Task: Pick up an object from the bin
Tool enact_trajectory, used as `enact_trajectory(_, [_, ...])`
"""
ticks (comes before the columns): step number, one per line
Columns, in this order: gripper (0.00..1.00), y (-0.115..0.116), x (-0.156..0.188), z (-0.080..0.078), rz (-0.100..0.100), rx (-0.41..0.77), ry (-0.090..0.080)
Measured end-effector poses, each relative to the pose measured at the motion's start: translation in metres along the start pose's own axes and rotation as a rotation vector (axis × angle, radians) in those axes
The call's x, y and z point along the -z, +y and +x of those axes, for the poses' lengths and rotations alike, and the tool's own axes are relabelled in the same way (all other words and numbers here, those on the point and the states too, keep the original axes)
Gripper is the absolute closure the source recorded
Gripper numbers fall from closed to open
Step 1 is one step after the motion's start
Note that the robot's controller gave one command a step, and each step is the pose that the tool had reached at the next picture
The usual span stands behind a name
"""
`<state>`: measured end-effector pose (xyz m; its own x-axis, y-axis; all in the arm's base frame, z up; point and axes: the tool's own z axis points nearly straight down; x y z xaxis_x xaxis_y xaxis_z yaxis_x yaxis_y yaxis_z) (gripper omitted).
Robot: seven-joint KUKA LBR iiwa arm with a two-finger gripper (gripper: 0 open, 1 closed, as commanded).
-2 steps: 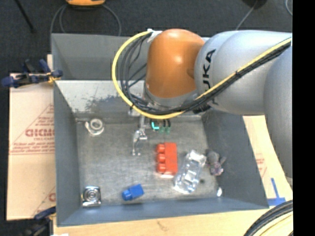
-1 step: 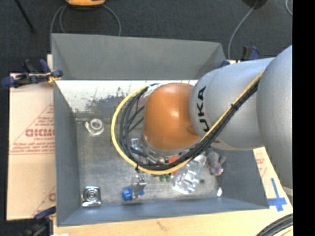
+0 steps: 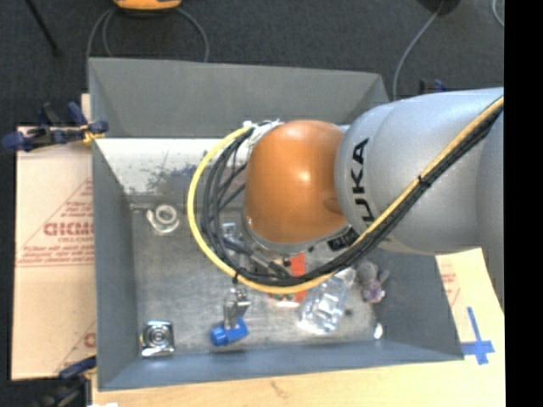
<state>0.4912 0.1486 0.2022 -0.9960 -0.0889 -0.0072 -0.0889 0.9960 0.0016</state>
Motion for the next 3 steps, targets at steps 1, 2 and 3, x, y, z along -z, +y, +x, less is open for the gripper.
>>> enact_trajectory(1, [0.00, 0.031, -0.127, 0.004, -0.001, 0.213, -0.024])
enact_trajectory(2, [0.00, -0.069, -0.057, 0.010, 0.005, 0.268, 0.000])
enact_trajectory(3, [0.00, -0.064, -0.118, 0.012, 0.002, 0.340, -0.011])
